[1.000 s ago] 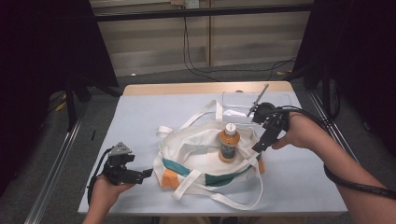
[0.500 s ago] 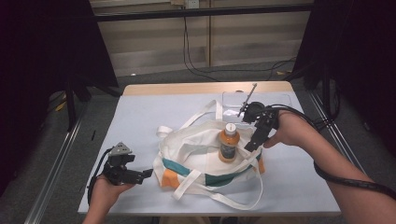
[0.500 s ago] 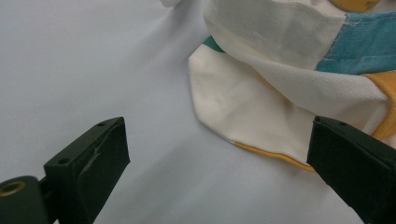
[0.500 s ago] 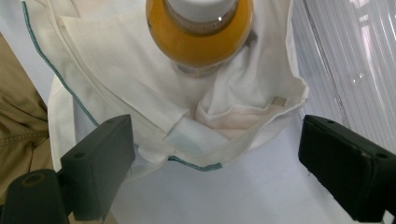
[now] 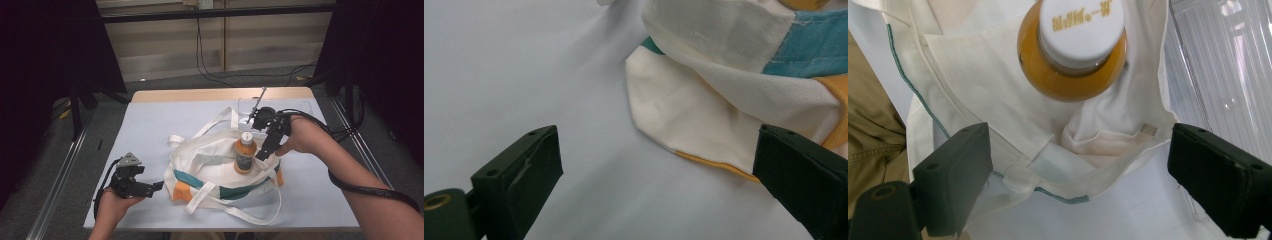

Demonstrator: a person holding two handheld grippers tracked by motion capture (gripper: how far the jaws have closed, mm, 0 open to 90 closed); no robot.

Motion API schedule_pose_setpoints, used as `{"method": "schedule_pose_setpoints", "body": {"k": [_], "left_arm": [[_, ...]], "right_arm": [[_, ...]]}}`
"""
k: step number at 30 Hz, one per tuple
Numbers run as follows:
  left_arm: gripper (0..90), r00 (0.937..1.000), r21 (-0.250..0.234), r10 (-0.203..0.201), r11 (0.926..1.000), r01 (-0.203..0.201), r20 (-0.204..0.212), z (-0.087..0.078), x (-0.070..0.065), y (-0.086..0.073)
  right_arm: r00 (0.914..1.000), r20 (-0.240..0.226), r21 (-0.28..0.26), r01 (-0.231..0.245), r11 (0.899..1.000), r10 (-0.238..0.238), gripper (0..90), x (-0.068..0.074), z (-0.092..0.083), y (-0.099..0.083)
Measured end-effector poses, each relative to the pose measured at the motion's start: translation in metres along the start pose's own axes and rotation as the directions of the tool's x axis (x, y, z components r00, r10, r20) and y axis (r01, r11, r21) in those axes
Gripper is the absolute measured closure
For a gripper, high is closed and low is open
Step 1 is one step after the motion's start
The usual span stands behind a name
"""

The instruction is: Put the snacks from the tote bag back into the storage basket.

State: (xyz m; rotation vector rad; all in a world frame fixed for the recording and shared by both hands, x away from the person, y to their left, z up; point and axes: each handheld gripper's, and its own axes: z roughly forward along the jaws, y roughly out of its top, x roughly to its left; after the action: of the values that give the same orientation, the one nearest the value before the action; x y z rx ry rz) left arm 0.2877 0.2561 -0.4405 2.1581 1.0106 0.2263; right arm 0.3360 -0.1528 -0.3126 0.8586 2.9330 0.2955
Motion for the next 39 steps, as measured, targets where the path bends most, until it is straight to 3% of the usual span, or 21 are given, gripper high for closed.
{"method": "schedule_pose_setpoints", "body": {"k": [39], "left_arm": [[5.3, 1.0, 0.013, 0.0, 0.9999, 0.0, -0.002, 0.001, 0.0, -0.001]], "right_arm": [[0.9998, -0.006, 0.023, 0.019, 1.0, -0.019, 10.7, -0.002, 0.016, 0.029]]}}
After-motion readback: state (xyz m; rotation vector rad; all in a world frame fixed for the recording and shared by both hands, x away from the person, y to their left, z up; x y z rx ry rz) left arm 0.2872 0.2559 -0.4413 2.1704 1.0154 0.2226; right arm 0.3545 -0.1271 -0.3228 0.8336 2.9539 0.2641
